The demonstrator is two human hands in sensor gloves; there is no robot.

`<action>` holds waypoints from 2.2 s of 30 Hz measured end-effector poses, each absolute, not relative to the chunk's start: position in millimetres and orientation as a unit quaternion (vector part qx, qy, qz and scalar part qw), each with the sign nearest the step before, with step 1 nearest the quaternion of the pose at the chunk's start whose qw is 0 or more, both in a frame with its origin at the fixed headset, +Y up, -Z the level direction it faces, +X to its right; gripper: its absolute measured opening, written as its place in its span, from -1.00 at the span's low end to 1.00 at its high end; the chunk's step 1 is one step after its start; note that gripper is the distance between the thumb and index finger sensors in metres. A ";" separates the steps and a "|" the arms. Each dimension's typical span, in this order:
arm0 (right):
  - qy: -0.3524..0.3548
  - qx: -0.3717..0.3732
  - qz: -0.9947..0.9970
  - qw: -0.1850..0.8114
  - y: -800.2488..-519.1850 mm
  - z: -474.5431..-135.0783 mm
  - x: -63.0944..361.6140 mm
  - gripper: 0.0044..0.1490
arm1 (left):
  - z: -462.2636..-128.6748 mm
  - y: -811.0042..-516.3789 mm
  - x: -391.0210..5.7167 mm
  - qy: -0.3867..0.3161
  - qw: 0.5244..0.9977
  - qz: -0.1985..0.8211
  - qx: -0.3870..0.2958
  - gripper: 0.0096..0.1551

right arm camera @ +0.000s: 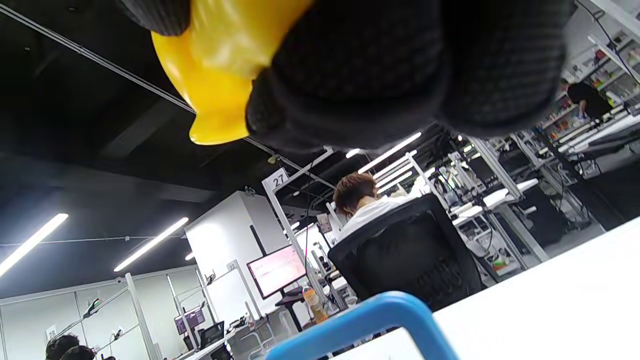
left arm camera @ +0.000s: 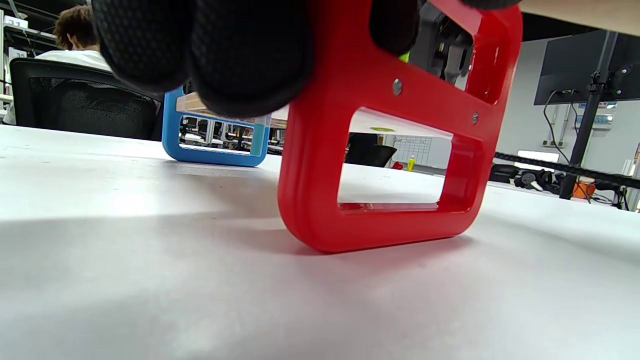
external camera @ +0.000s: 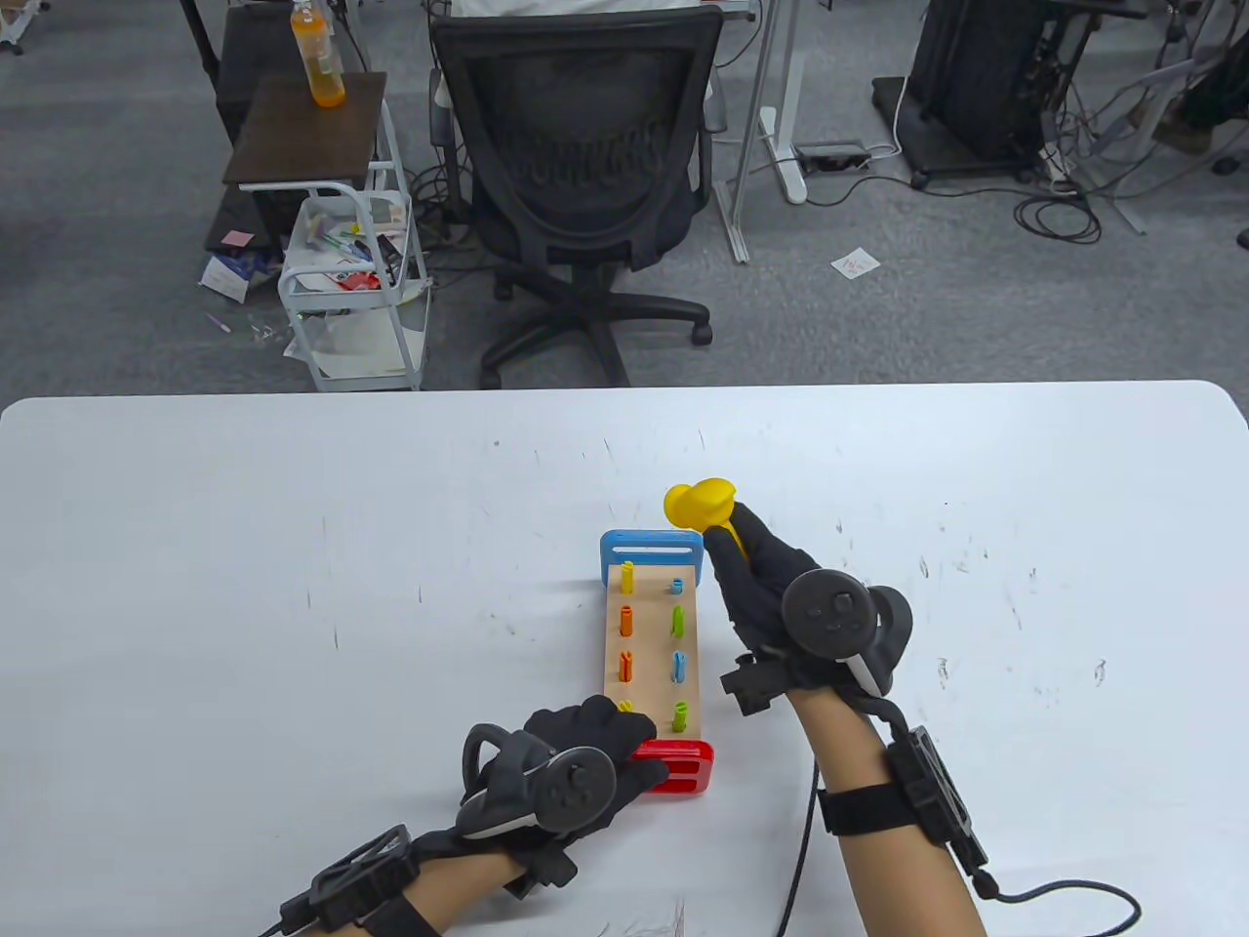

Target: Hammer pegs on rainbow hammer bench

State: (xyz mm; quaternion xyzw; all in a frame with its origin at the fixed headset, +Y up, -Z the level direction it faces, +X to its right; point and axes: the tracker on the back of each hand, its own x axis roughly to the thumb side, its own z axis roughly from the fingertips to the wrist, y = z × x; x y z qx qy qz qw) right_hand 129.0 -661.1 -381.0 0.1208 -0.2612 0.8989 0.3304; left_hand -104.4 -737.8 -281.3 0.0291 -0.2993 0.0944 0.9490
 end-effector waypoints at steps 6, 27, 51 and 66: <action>-0.176 0.125 0.953 0.214 -707.0 -396.7 117.7 -0.23 | -280.9 -737.6 -104.2 -0.301 0.949 0.088 0.027 -0.32; -0.014 0.105 0.978 0.181 -716.8 -404.7 121.5 -0.21 | -282.0 -735.2 -99.0 -0.310 0.949 0.052 0.027 -0.35; -0.212 0.133 0.940 0.232 -682.7 -393.5 113.6 -0.22 | -285.1 -734.3 -101.8 -0.314 0.947 0.060 0.008 -0.35; -0.146 0.111 0.961 0.207 -712.2 -408.2 112.9 -0.22 | -285.9 -734.4 -102.9 -0.314 0.947 0.065 0.006 -0.35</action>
